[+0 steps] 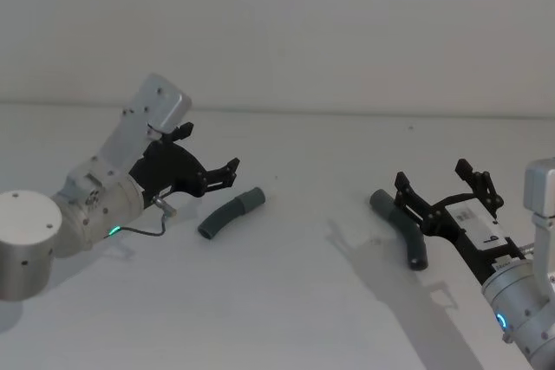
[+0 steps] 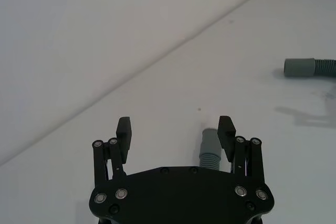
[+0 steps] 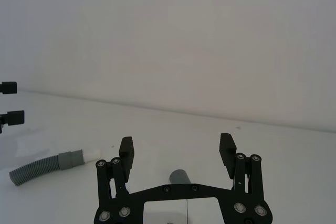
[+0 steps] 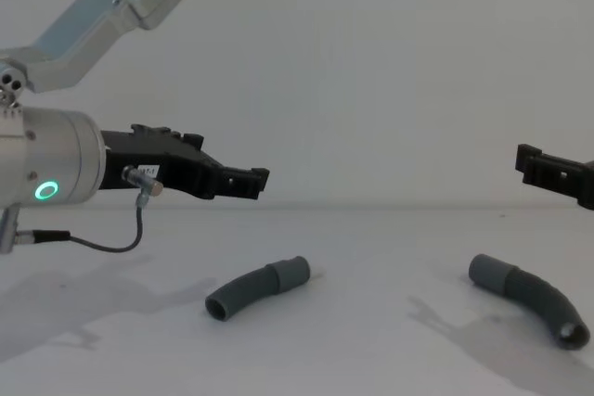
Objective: Use both hands to pick up one end of the pipe from the table, align the ends, and insert them.
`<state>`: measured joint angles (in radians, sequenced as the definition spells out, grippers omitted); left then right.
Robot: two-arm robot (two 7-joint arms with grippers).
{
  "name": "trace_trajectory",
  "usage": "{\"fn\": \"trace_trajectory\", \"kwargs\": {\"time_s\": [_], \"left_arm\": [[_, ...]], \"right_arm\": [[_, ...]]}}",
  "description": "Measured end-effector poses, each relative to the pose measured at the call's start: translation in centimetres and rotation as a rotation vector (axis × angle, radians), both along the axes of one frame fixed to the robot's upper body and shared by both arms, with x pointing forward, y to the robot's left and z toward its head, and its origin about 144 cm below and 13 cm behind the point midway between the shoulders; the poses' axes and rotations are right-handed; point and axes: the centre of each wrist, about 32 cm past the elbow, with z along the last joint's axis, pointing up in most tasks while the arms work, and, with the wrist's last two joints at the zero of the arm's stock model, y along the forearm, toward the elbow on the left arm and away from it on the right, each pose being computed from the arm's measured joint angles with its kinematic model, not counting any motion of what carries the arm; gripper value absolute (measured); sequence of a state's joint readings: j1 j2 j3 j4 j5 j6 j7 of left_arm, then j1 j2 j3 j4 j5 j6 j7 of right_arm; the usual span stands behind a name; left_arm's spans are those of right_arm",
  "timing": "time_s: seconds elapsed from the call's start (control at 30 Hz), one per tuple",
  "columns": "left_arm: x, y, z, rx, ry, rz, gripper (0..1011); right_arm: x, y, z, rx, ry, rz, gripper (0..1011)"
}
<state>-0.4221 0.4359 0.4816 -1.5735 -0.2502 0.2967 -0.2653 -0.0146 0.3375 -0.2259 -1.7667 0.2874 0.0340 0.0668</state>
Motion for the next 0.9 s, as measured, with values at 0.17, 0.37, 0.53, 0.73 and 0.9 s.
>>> {"fn": "trace_trajectory", "kwargs": {"time_s": [0.17,0.37,0.53,0.73,0.9], "left_arm": [[0.7,0.3,0.3,0.008,0.034,-0.024,1002],[1.6,0.5,0.6,0.017,0.088,-0.069,1001],[2.1,0.6,0.6,0.024,0.121,-0.09,1002],[2.7,0.8,0.6,0.035,0.166,-0.103,1002],[3.2,0.9,0.6,0.044,0.197,-0.108,1002]], "right_arm": [[0.0,0.0,0.0,0.0,0.0,0.0,1001],[0.0,0.0,0.0,0.0,0.0,0.0,1001],[0.0,0.0,0.0,0.0,0.0,0.0,1001],[0.0,0.0,0.0,0.0,0.0,0.0,1001],[0.0,0.0,0.0,0.0,0.0,0.0,1001]]}}
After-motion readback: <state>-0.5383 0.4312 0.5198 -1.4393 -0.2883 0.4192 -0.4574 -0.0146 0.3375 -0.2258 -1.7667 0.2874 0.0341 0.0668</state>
